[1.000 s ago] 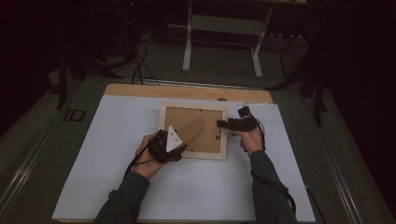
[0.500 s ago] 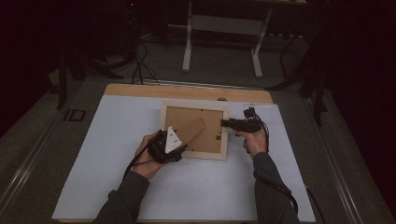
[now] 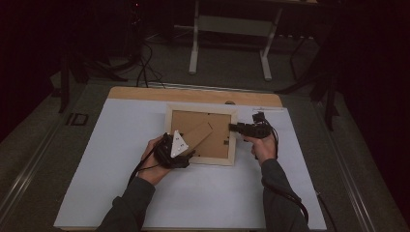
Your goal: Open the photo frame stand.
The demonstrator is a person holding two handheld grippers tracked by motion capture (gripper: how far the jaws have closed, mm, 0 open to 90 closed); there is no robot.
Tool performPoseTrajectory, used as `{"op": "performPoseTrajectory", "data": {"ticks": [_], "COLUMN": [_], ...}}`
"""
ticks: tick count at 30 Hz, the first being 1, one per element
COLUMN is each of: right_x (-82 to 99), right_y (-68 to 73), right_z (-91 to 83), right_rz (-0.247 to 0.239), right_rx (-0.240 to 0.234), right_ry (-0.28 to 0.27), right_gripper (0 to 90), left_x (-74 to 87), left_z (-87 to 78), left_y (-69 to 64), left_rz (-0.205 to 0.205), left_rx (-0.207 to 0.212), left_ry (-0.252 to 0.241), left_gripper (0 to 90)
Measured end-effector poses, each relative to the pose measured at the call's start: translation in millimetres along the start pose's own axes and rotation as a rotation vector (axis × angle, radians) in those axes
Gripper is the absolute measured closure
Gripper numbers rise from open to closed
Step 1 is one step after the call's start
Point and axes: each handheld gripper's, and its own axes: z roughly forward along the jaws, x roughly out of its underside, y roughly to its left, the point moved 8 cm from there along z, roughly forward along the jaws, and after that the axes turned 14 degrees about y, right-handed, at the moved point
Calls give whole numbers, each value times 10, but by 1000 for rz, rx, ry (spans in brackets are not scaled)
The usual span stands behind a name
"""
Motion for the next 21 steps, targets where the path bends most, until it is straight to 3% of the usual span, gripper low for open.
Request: {"op": "performPoseTrajectory", "data": {"ticks": [7,11,13,17,21], "right_x": [0,1,2,0,-4], "right_y": [9,10,12,18,29], "right_z": [-5,-5,-5,-9,-15], "right_rz": [3,4,5,3,-1], "right_rx": [3,4,6,11,13], "right_ry": [-4,-10,-12,-13,-14], "right_gripper": [599,600,600,601,602], "left_x": [15,31,49,45,29], "left_z": [15,22,27,10,-6], "left_y": [36,99,123,145,180], "left_rz": [-30,-69,-96,-158,-249], "left_rx": [20,14,33,106,223], "left_ry": [11,25,37,22,-4], "left_gripper": [288,286,315,346,363]}}
